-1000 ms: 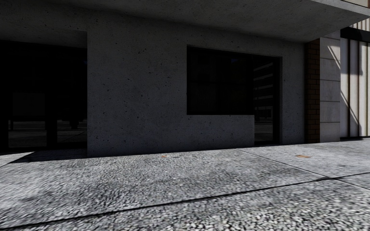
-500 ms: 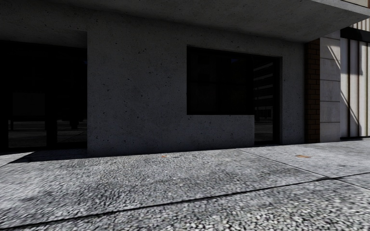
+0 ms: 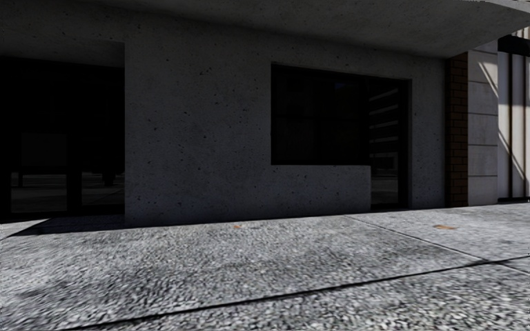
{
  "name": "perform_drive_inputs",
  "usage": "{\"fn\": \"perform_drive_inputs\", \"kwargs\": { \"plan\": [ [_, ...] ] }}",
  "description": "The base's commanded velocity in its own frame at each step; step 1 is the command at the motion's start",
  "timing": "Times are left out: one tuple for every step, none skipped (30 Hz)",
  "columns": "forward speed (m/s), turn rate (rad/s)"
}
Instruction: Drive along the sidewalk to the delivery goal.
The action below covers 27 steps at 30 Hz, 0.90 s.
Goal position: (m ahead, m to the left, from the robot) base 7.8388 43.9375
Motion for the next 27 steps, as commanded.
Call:
{"fn": "perform_drive_inputs", "kwargs": {
  "plan": [
    [0.87, 1.20],
    [0.87, 1.20],
    [0.87, 1.20],
    [0.87, 1.20],
    [0.87, 1.20],
    [0.88, 1.20],
    [0.99, 1.20],
    [1.14, 1.20],
    [1.14, 1.20],
    [1.20, 1.20],
    [1.22, 1.20],
    [1.23, 1.20],
    [1.23, 1.20],
    [1.23, 1.20],
    [1.23, 1.20],
    [1.23, 1.20],
    [1.25, 1.20],
    [1.30, 1.20],
    [1.31, 1.20],
    [1.32, 1.20],
    [1.32, 1.20],
    [1.32, 1.20],
    [1.32, 1.20],
    [1.32, 1.20],
    [1.32, 1.20],
    [1.32, 1.20],
    [1.32, 1.20]
  ]
}}
